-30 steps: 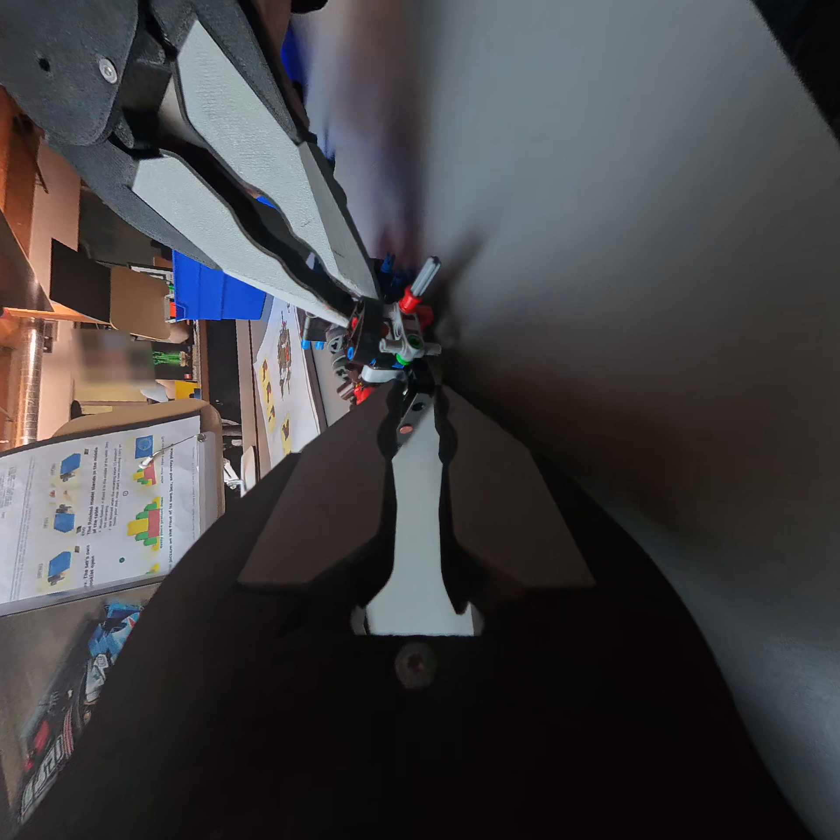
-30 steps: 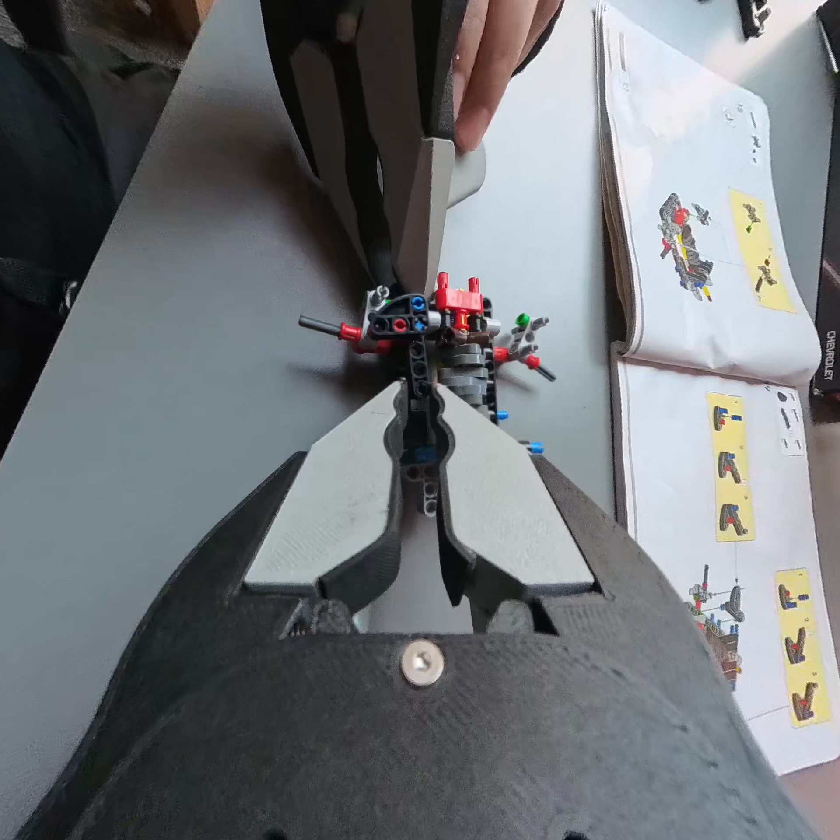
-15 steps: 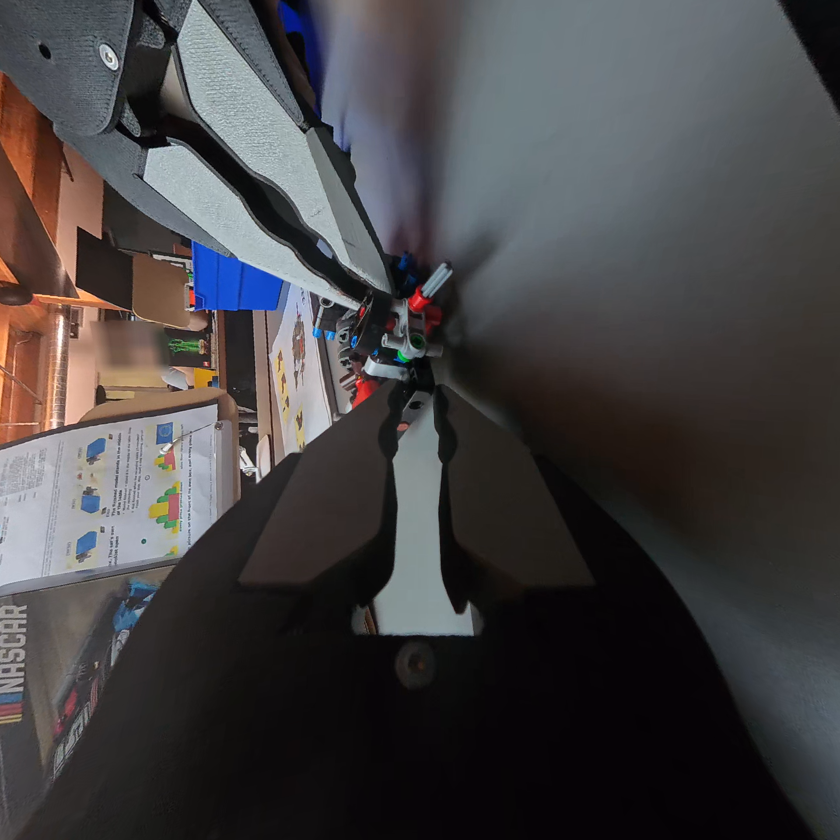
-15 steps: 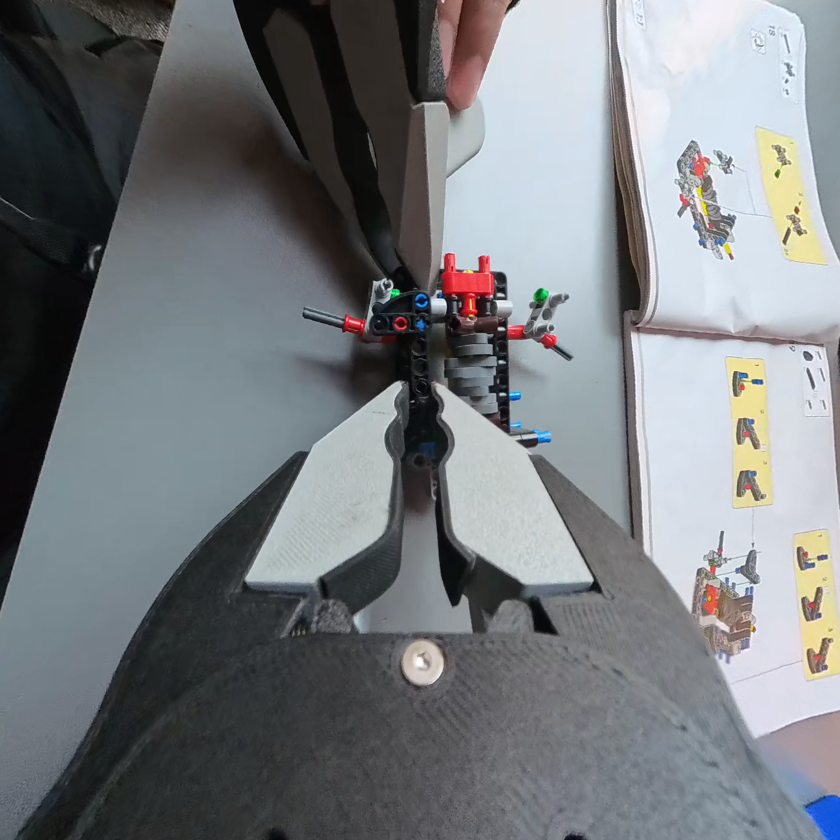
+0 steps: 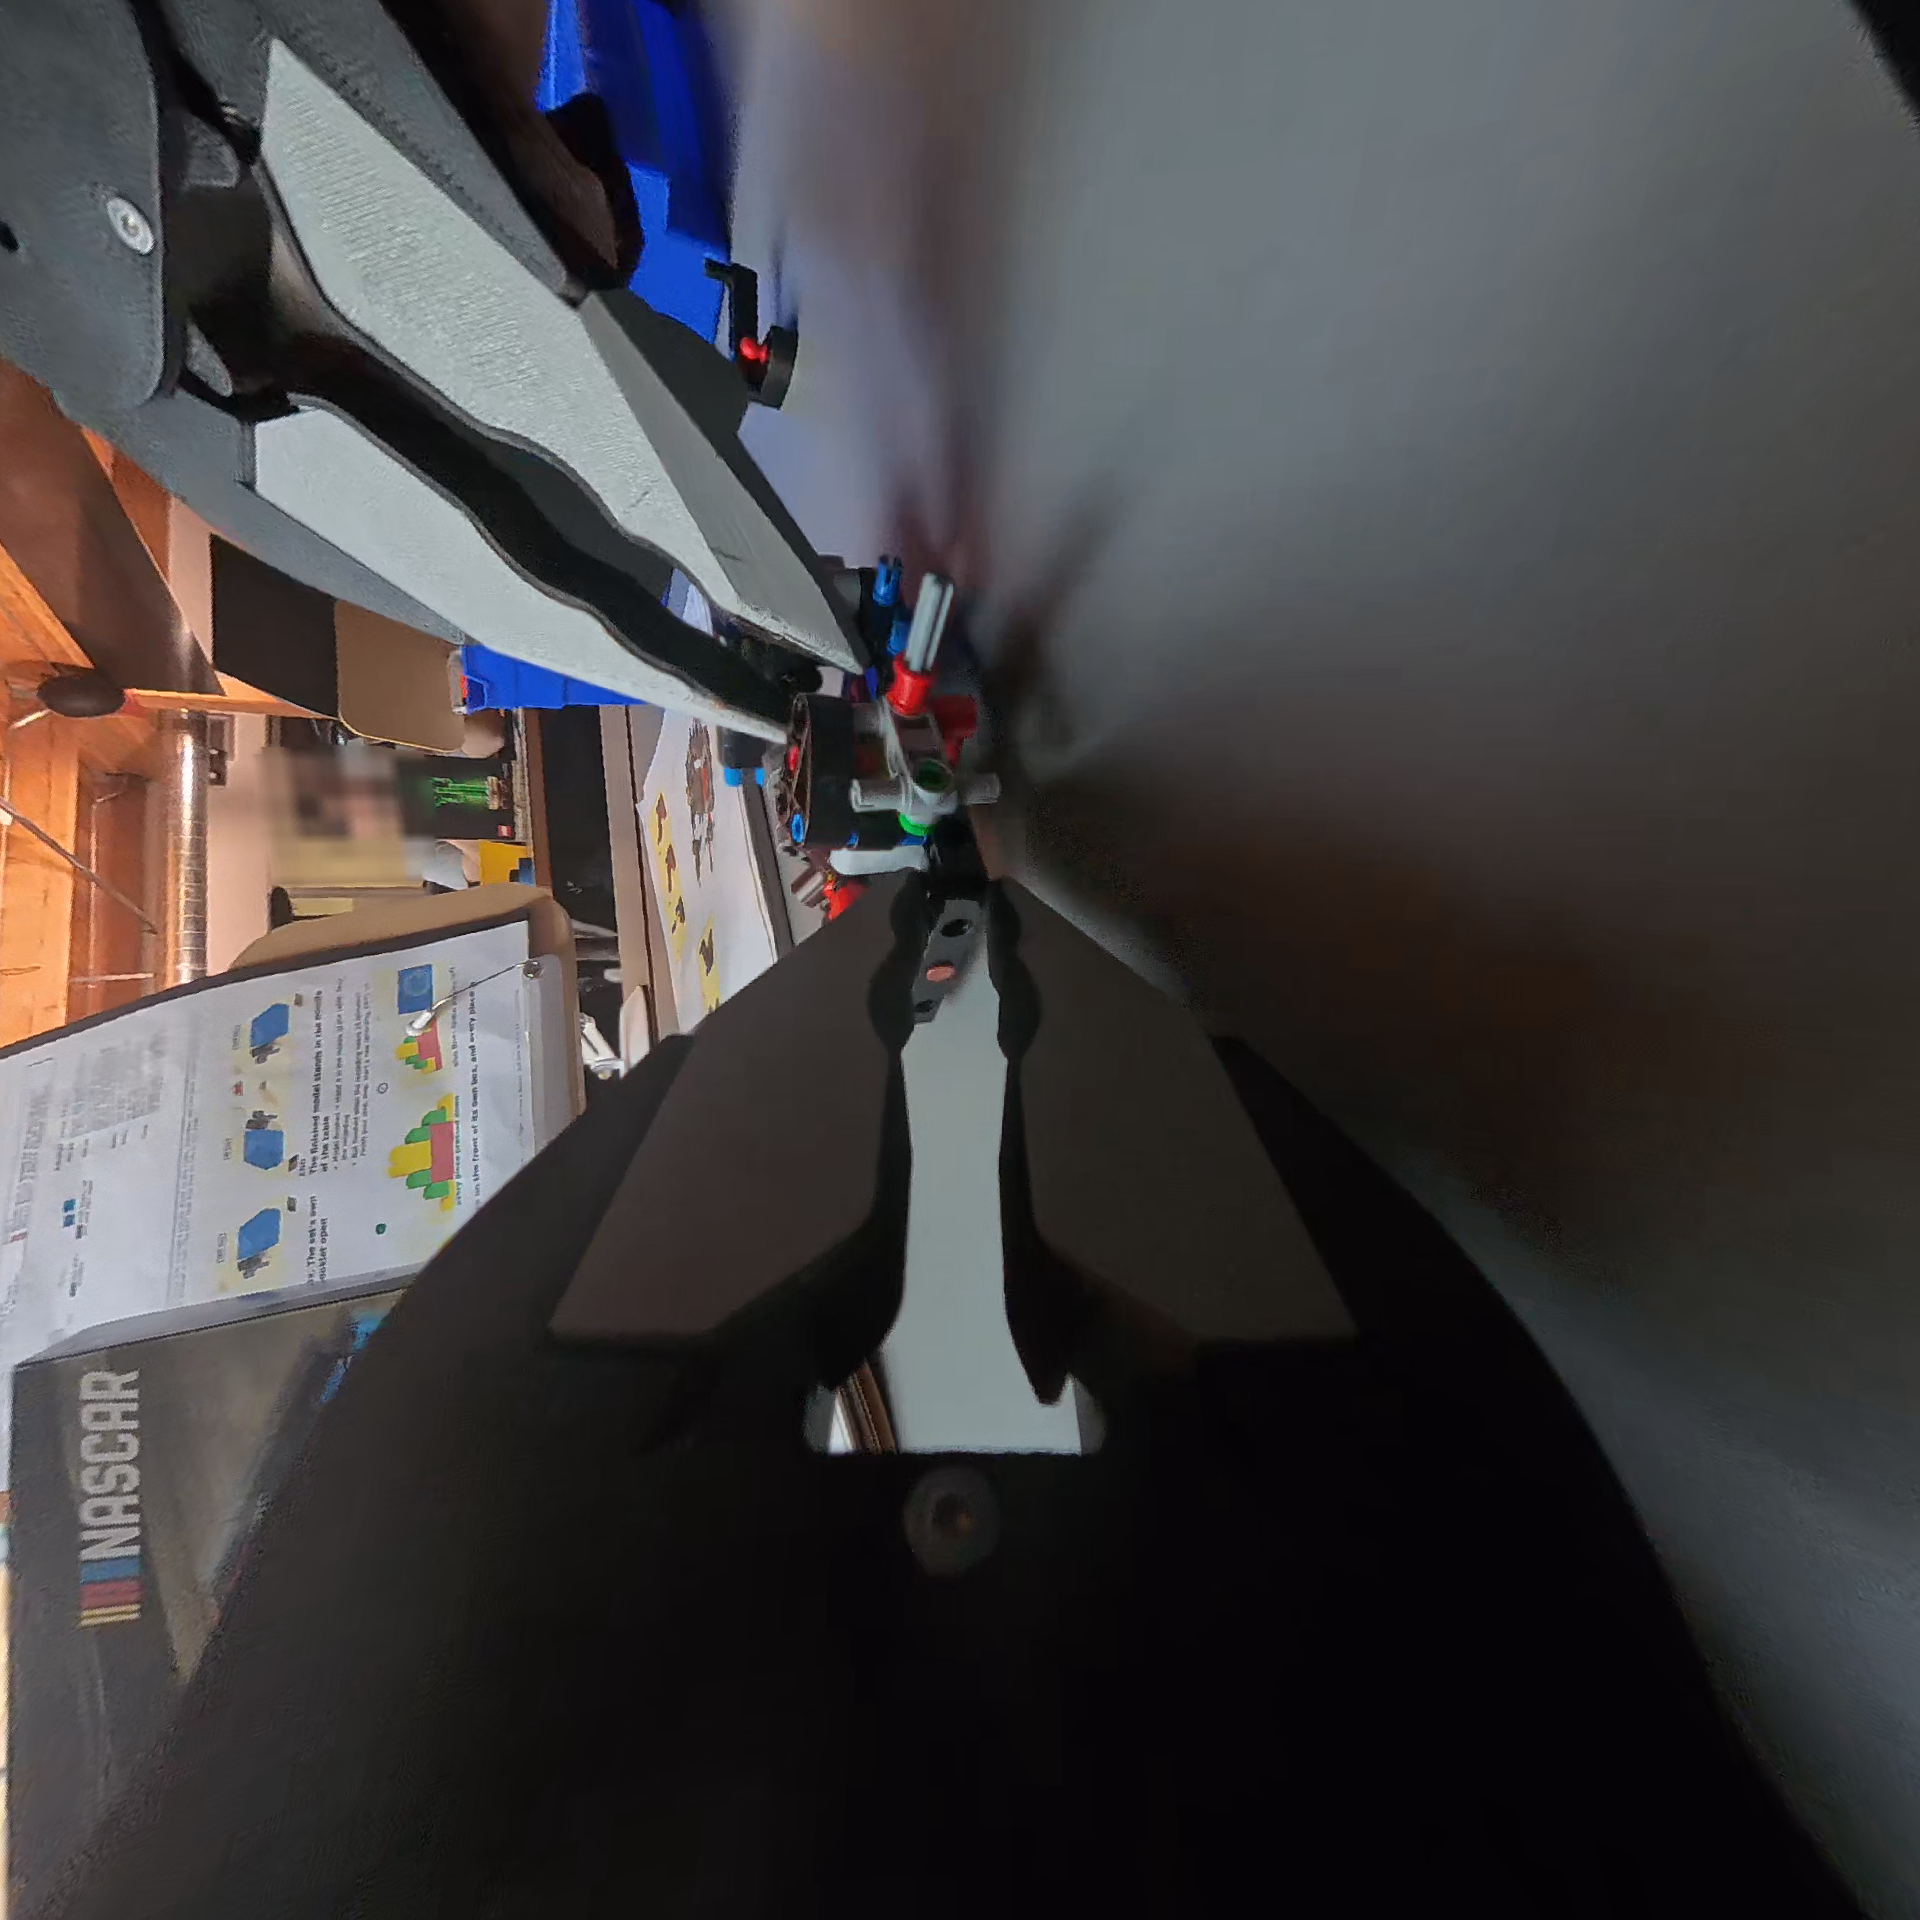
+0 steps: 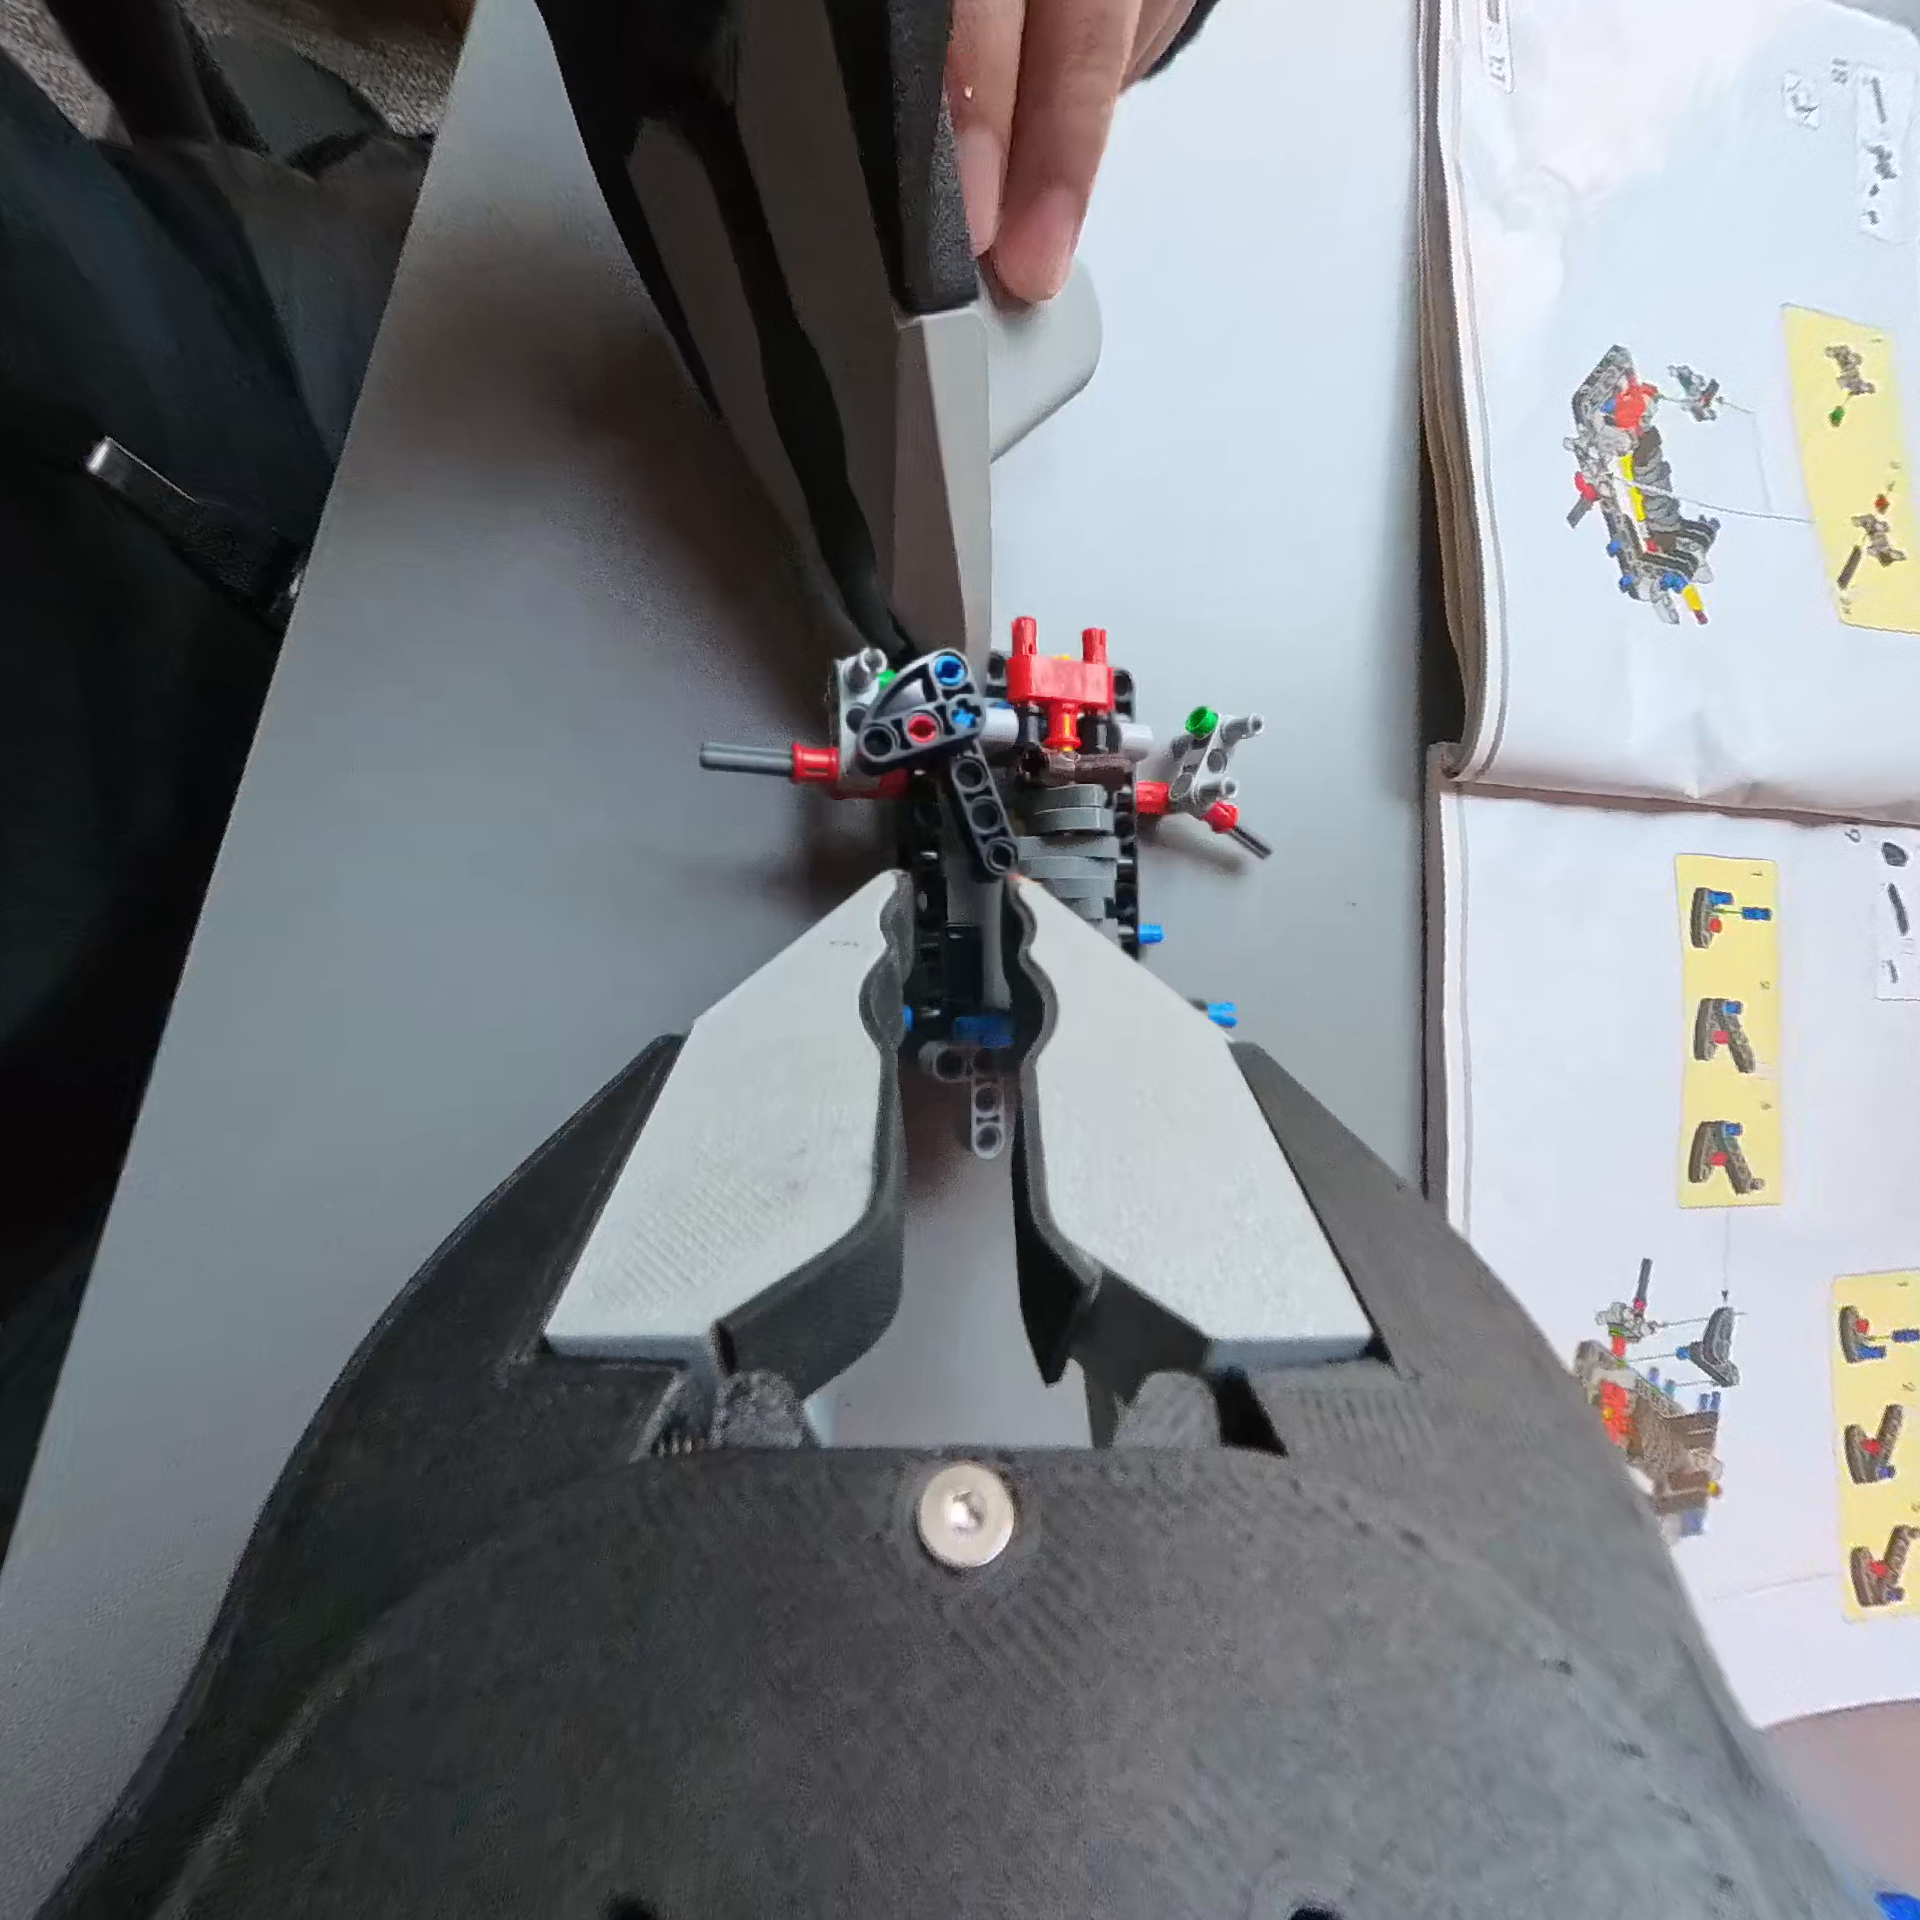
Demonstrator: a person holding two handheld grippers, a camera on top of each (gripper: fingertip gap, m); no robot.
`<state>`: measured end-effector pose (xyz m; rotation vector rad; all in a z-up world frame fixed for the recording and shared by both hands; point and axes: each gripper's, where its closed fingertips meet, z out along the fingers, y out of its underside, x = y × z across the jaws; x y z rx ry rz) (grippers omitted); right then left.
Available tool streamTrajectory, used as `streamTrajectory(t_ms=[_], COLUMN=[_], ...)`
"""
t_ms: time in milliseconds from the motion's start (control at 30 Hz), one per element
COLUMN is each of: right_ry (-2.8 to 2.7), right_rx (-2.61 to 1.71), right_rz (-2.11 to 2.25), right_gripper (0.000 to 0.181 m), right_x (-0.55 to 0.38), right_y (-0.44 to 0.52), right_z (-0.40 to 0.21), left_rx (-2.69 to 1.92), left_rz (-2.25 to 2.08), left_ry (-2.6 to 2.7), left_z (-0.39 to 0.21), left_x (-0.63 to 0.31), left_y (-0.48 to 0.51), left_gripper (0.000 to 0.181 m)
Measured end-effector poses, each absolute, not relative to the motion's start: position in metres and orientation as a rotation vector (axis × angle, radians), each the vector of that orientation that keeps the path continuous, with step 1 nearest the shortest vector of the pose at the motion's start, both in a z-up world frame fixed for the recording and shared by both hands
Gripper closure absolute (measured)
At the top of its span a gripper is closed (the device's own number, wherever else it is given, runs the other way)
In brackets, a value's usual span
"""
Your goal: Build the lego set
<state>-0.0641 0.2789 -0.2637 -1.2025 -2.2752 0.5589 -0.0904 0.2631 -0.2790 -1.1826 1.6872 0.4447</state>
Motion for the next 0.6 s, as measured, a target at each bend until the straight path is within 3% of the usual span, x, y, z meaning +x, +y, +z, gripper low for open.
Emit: streamTrajectory(t_ms=[67, 233, 367, 600], right_ry=[-2.356, -2.342, -2.275, -2.377], right_rx=[-1.235, -1.207, -1.164, -1.161], right_rz=[0.548, 0.535, 0.599, 0.450], right_gripper=[0.181, 0.181, 0.167, 0.175], right_x=[-0.055, -0.053, -0.071, -0.069], right_y=[0.276, 0.277, 0.276, 0.280], right_z=[-0.272, -0.265, -0.251, -0.276], left_rx=[-1.165, -1.166, -1.163, -1.178], left_rz=[0.508, 0.518, 0.526, 0.523], left_ry=[1.711, 1.709, 1.705, 1.694], left_z=[-0.283, -0.283, -0.283, -0.283], left_x=[-0.091, -0.091, -0.091, -0.092], left_y=[0.264, 0.265, 0.266, 0.268], left_gripper=[0.174, 0.174, 0.173, 0.174])
